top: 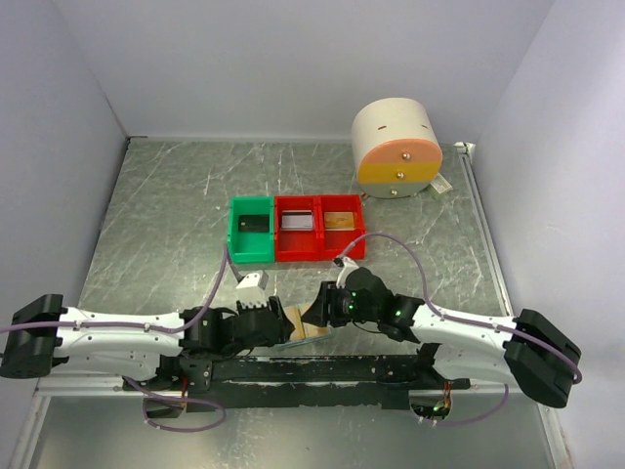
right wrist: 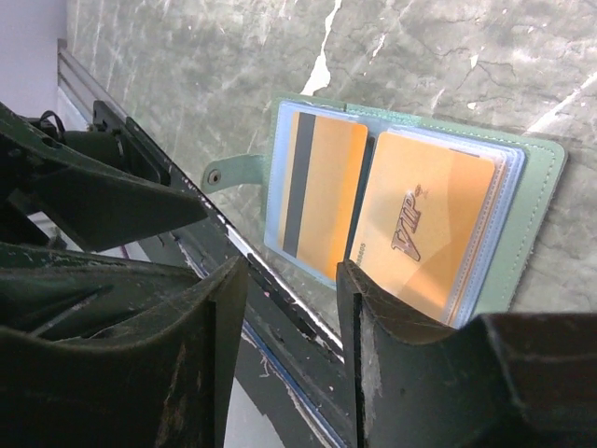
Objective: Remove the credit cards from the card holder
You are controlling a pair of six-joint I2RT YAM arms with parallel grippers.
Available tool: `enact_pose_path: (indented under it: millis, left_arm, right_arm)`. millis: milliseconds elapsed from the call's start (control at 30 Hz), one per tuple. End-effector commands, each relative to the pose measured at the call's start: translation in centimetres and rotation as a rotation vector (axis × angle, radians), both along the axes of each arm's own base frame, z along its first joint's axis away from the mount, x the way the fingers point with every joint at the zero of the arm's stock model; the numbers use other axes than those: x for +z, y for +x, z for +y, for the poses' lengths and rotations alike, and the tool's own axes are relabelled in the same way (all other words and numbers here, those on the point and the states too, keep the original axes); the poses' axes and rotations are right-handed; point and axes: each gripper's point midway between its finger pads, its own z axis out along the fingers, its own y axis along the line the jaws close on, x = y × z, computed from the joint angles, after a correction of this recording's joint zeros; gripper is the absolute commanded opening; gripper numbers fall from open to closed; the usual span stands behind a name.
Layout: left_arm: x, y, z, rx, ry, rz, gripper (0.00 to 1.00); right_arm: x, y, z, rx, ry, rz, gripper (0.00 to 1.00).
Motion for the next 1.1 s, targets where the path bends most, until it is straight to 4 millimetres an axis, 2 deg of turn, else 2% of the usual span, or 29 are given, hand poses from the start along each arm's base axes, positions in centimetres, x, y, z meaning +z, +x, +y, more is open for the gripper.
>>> enact_pose_path:
  millis: [0,333,567,700,900,1067]
  left_arm:
    - [-0.3,-0.3,-1.5,-0.022,-0.069,0.004,0.65]
    - [-2.2,-0.8,-1.2,-0.009,-0.094,0.043,0.63]
    - [-2.5,-0.7,-0.5,0.012,-0.098,0.046,0.60]
    - [-2.7,-0.6,-0.2,0.023,-0.094,0.044,0.58]
    - [-3.6,-0.6,0.2,0.042,-0.058,0.057,0.56]
    - [-3.6,-0.4,-0.2,0.037,-0.041,0.048,0.54]
  right_arm:
    - [0.1,0.4,0.5,0.014,-0.030,0.015,0.41]
    - [-1.3,-0.2,2.2,0.082,-0.021,0.073,0.35]
    - [-3.6,0.2,2.6,0.153,-0.132,0.068,0.31]
    - [-4.8,-0.2,2.9,0.163,-0.130,0.105,0.23]
    - [-4.9,-1.4,3.5,0.191,-0.051,0.157,0.19]
    - [-4.6,-1.1,3.4,0.171,-0.055,0.153,0.20]
